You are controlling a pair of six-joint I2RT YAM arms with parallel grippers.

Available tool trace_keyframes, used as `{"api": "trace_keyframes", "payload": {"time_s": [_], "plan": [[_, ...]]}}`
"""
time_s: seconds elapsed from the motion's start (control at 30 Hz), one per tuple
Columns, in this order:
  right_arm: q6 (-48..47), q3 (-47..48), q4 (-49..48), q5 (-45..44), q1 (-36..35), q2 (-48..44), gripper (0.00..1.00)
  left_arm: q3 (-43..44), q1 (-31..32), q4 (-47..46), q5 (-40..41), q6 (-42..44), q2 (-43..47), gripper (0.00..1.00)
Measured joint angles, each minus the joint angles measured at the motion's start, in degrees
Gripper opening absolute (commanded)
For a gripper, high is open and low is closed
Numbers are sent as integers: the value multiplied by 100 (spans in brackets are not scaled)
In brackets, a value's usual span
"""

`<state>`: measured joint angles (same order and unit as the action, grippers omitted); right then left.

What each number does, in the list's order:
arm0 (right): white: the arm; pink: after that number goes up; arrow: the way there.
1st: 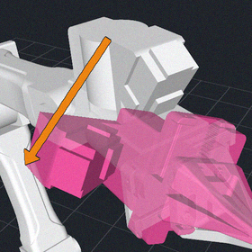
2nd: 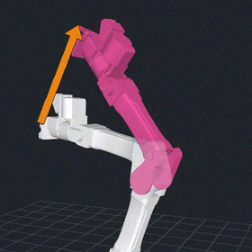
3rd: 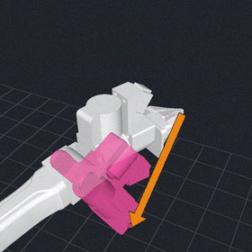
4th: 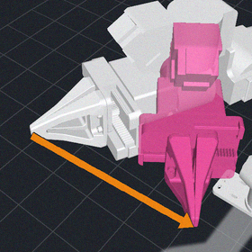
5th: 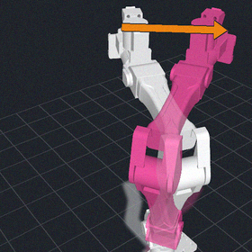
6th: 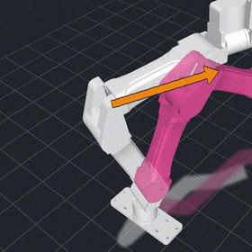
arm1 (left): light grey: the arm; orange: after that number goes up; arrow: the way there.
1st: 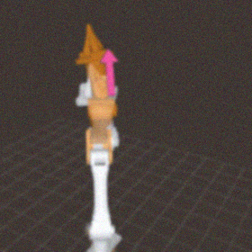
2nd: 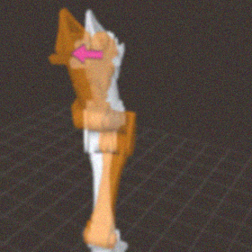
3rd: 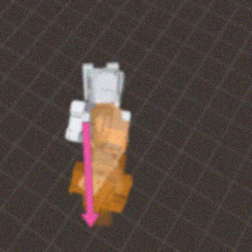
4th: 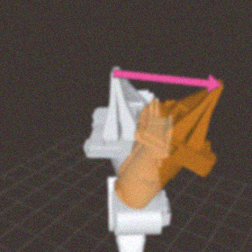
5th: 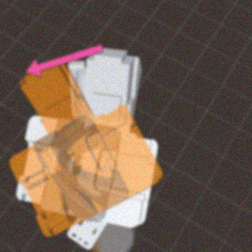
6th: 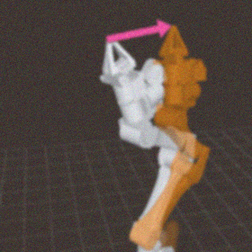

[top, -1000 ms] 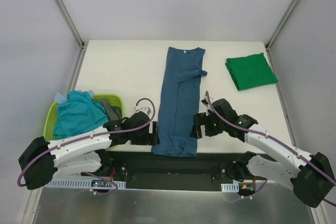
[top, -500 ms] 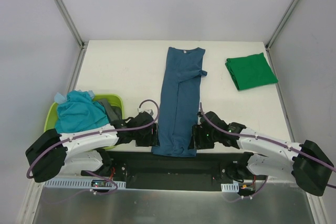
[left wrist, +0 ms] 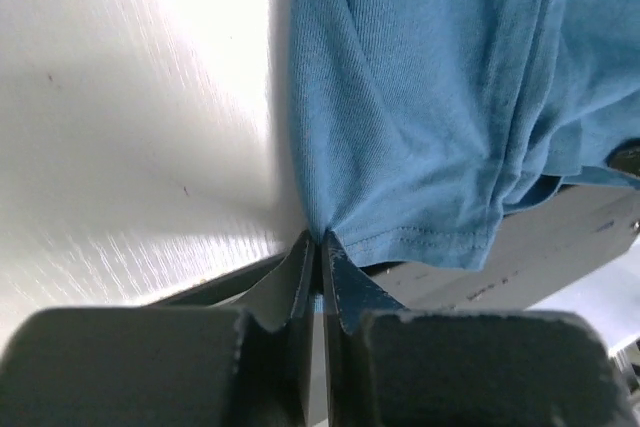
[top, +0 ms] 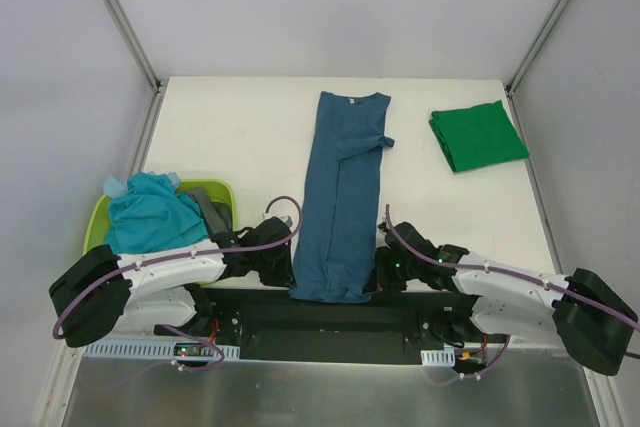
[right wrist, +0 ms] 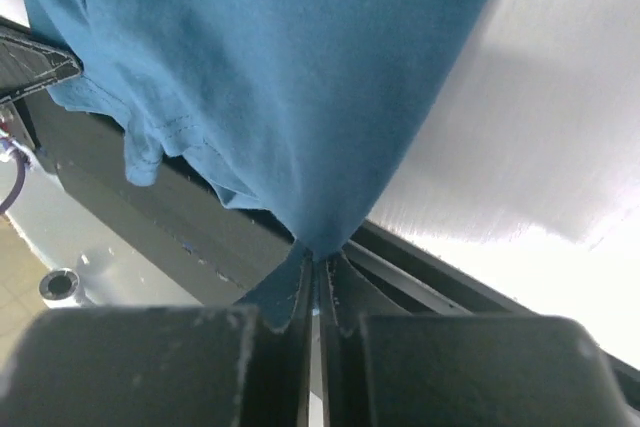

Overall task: Fold and stack the t-shirts
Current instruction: Grab the bottom of the folded rectangular tshirt with both arms, then fold the folded rectangular tshirt in 1/3 of the way

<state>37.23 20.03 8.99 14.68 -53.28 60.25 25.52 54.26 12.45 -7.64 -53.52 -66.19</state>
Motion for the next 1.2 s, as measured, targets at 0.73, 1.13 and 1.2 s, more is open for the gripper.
{"api": "trace_keyframes", "payload": {"time_s": [0.73,1.13,1.2], "plan": [[-363,354,164,-216,822,-1401,0,933,-485,426,55,396,782,0],[-1646,1902,-498,-308,2437,702,0,3556,-1888,284,343,1405,-1849,0],[-1777,2184,-623,-282,2577,1093,0,3823,-2033,291,332,1504,-2175,0]]}}
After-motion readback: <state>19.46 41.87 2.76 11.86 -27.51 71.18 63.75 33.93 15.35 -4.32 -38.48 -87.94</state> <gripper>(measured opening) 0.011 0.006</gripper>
